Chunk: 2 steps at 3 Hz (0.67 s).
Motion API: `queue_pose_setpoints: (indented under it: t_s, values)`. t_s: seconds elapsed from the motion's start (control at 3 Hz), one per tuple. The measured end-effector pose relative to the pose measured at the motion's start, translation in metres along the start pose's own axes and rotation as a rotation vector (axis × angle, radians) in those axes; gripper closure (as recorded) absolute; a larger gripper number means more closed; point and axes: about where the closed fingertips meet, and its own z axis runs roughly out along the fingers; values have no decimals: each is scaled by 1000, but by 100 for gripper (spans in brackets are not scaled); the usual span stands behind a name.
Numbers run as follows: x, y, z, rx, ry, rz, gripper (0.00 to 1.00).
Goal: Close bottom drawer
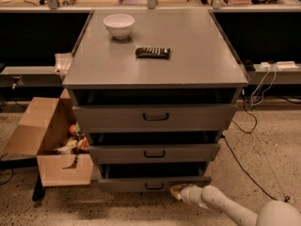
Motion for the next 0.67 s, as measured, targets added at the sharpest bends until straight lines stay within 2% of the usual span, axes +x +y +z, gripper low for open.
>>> queue_pose_setpoints:
  t_s: [0.33, 0.67]
  values:
    - [-3, -3, 1, 2, -6, -4, 100]
    - [-10, 7, 11, -27, -18, -21, 100]
